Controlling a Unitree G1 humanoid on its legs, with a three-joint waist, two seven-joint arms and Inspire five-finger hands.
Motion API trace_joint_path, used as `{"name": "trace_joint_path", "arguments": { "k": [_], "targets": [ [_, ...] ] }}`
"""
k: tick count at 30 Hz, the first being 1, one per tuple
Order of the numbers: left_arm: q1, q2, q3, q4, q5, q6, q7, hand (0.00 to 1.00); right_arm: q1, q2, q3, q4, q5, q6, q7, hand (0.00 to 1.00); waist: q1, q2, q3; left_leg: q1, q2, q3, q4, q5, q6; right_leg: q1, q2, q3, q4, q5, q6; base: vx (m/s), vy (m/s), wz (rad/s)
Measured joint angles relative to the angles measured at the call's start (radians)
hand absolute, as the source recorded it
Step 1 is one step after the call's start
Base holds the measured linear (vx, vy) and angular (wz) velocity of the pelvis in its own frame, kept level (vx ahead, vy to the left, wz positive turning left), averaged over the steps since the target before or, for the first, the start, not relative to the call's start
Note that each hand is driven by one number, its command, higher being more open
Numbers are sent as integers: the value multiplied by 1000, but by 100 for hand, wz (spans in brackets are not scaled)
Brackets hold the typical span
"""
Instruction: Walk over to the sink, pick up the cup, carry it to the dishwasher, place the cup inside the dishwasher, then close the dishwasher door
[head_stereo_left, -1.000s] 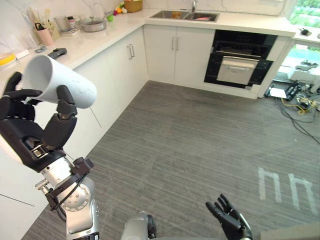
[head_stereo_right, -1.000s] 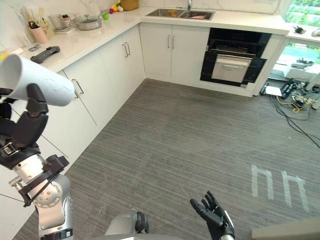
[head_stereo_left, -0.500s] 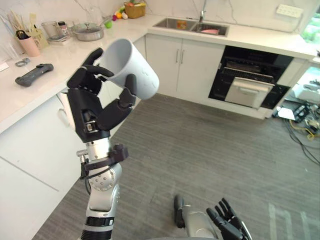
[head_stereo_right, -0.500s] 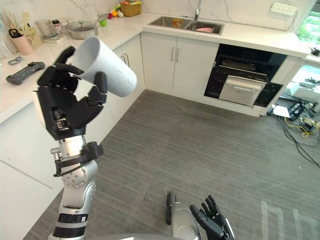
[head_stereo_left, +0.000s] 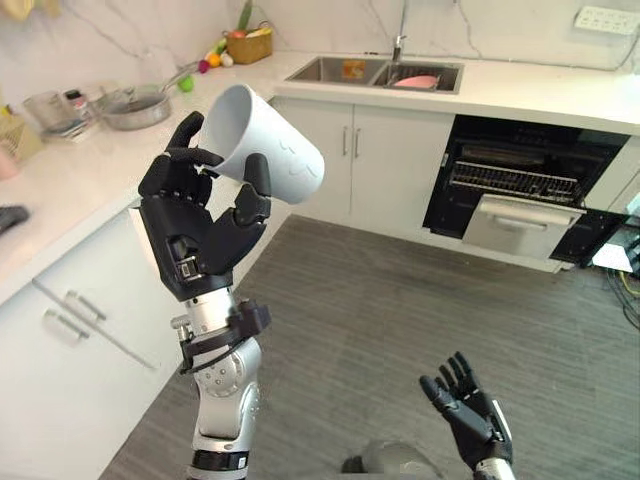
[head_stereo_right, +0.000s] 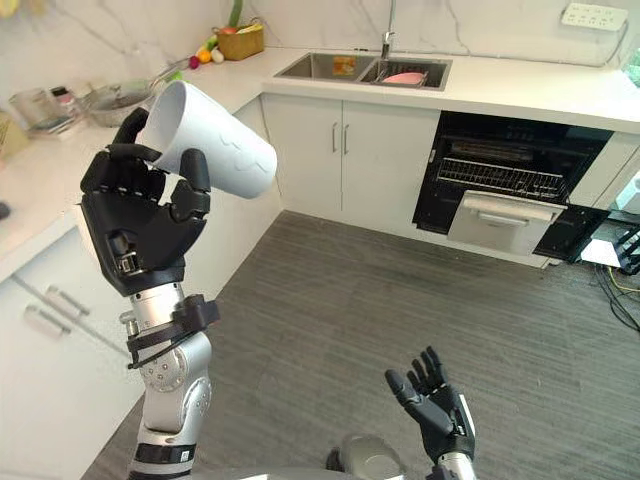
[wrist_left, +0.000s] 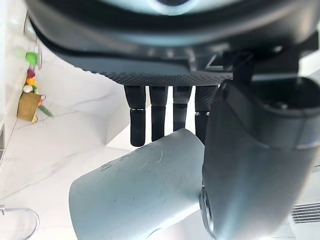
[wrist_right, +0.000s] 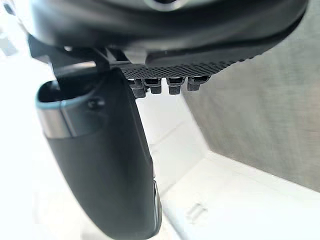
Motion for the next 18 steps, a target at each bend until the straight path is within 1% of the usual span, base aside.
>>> {"name": "trace_joint_path", "arguments": {
  "k": [1, 2, 3, 4, 5, 6, 7, 8, 9, 10, 11, 12, 13, 14, 15, 16, 17, 18],
  "targets": [
    [1, 0, 5, -8, -2, -7, 1, 0, -20, -34, 21, -53, -1, -2, 30, 100, 11, 0, -3, -28, -25, 42, -218, -39, 2, 51, -1, 49, -39, -3, 6, 621, 16, -110],
    [3, 1, 5, -17, -1, -9, 4, 0, -37, -53, 36, -74, 0, -4, 43, 100, 15, 0, -3, -35, -44, 43, -336, -39, -1, 72, -2, 74, -47, -11, 13, 622, 82, -122],
    [7, 6, 2, -31, 1, -19, 16, 0, -76, -82, 62, -106, 0, -6, 66, 100, 24, -6, -4, -47, -82, 5, -530, -26, -16, 106, -8, 123, -46, -43, 24, 773, 186, -128],
    [12, 14, -6, -29, 2, -26, 28, 0, -110, -94, 80, -129, 1, -11, 71, 100, 30, -19, -11, -59, -125, -31, -626, 37, -22, 136, -25, 165, -29, -96, 35, 787, 213, -127],
    [18, 20, -10, -24, 2, -27, 34, 0, -122, -96, 92, -135, 3, -15, 71, 100, 32, -28, -19, -58, -143, -35, -646, 78, -17, 151, -39, 182, -18, -123, 44, 843, 255, -113],
    [27, 30, -18, -6, -9, -35, 39, 0, -137, -91, 112, -134, 13, -25, 61, 100, 31, -50, -45, -44, -181, -27, -647, 128, 21, 176, -75, 199, 15, -165, 75, 604, 177, -57],
    [18, 39, -28, 24, -26, -44, 32, 0, -139, -72, 119, -132, 15, -25, 41, 100, 13, -80, -65, -32, -212, -11, -637, 108, 38, 172, -115, 187, 65, -189, 105, 788, 165, -25],
    [-6, 41, -40, 61, -48, -45, 18, 0, -153, -53, 119, -131, 10, -23, 0, 100, -2, -103, -61, -3, -229, 0, -603, 71, 73, 145, -136, 159, 182, -175, 146, 761, 116, 2],
    [-16, 49, -51, 90, -59, -44, 17, 0, -163, -28, 123, -129, -2, -7, -37, 100, -2, -121, -48, 24, -229, 9, -565, 47, 86, 116, -139, 118, 305, -128, 217, 721, 93, -9],
    [-18, 57, -58, 105, -67, -42, 20, 0, -164, -5, 126, -130, -3, 0, -55, 100, -2, -134, -38, 50, -229, 11, -555, 34, 91, 85, -142, 83, 405, -70, 261, 609, 90, -32],
    [-18, 66, -67, 128, -64, -36, 32, 0, -150, 28, 137, -133, -2, 1, -70, 100, 0, -152, -34, 164, -238, -6, -652, -4, 77, -19, -183, 6, 644, 101, 237, 572, 27, -30],
    [-23, 67, -66, 129, -58, -34, 56, 0, -155, 31, 146, -139, -4, 0, -59, 100, -9, -157, -34, 243, -241, -19, -736, -34, 36, -107, -226, -60, 802, 76, 181, 536, -6, -24],
    [-30, 65, -66, 131, -49, -30, 81, 0, -156, 28, 150, -148, -13, 0, -48, 100, -21, -163, -35, 291, -243, -18, -767, -37, 41, -181, -264, -99, 873, 36, 120, 619, -85, 1],
    [-48, 58, -67, 131, -8, -24, 110, 0, -138, 24, 151, -198, -31, 0, -31, 100, -45, -136, -18, 366, -218, -30, -820, -38, 42, -275, -278, -140, 844, -4, 109, 567, -110, 19],
    [-72, 58, -67, 132, 14, -20, 122, 0, -124, 24, 153, -241, -32, 0, -24, 100, -54, -125, -10, 396, -201, -35, -842, -38, 42, -321, -277, -152, 764, -21, 121, 584, -119, 25],
    [-89, 61, -67, 132, 24, -19, 129, 0, -119, 24, 155, -267, -32, 0, -20, 100, -59, -121, -8, 413, -188, -38, -852, -38, 42, -347, -276, -159, 679, -29, 122, 506, -158, 28],
    [-129, 68, -65, 131, 23, -19, 135, 0, -114, 24, 156, -321, -32, -2, -16, 100, -68, -121, -8, 448, -161, -39, -860, -54, 16, -381, -274, -170, 417, -18, 130, 436, -166, 23],
    [-139, 71, -64, 131, 23, -19, 135, 0, -112, 24, 156, -341, -32, -7, -18, 100, -69, -124, -10, 464, -152, -37, -856, -71, -9, -375, -267, -173, 283, 18, 129, 580, -239, 16]
  ]
}}
